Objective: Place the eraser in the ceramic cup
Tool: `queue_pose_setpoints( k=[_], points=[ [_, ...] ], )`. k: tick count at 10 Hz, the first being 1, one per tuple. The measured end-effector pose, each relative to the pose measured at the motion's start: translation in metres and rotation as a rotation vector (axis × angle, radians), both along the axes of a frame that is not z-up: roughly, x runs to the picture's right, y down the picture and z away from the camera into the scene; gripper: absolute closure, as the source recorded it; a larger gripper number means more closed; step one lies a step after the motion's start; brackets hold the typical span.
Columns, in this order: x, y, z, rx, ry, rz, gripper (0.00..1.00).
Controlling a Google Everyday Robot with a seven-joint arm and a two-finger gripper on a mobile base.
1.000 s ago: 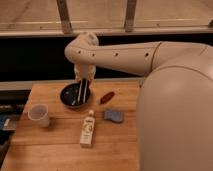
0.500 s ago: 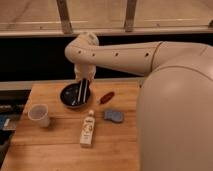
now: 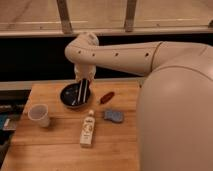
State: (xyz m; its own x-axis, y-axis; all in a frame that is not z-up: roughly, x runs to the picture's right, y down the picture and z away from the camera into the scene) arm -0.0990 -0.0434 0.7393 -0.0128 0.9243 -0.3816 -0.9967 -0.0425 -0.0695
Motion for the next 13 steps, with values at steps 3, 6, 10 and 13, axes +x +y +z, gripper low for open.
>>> queue_pose_setpoints(
  k=[3, 6, 10, 13],
  points=[
    [-0.012, -0.006, -0.010, 0.052, -0.002, -0.032, 1.00],
    [-0.073, -0.019, -0.019, 0.127, -0.032, -0.090, 1.00],
    [-0.172, -0.024, -0.012, 0.164, -0.125, -0.162, 1.00],
    [-0.170, -0.027, -0.011, 0.166, -0.122, -0.160, 1.00]
  ],
)
